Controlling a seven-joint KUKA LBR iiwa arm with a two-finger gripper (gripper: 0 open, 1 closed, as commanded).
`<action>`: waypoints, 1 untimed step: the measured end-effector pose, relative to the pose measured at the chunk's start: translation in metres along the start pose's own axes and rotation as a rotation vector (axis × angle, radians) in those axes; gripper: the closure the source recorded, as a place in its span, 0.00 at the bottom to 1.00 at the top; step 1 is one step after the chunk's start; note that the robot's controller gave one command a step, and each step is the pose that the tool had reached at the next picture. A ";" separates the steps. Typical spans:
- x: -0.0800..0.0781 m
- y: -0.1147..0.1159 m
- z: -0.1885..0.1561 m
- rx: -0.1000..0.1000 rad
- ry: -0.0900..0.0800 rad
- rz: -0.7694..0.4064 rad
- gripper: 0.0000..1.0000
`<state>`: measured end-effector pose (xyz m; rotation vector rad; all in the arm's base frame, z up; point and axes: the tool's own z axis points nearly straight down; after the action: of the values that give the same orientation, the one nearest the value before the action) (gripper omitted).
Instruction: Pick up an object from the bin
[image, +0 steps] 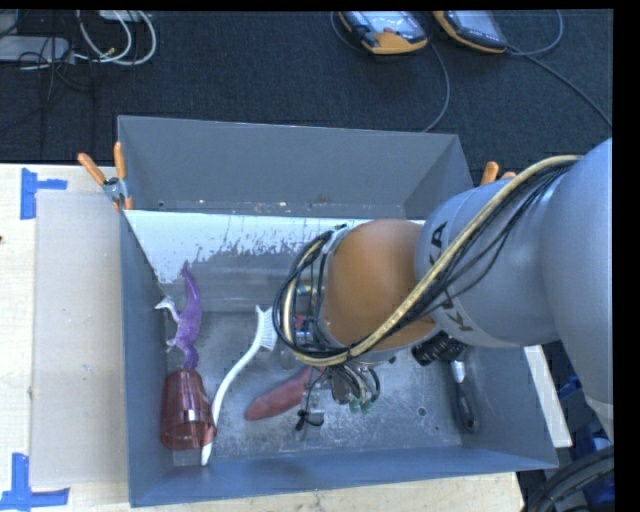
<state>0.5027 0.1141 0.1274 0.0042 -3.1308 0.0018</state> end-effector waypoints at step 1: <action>-0.002 -0.001 -0.004 -0.001 -0.008 0.004 0.00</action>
Offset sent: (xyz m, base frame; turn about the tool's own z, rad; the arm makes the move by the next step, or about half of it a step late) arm 0.0032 -0.0020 -0.0574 0.0850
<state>0.5045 0.1135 0.1317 -0.0025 -3.1384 0.0000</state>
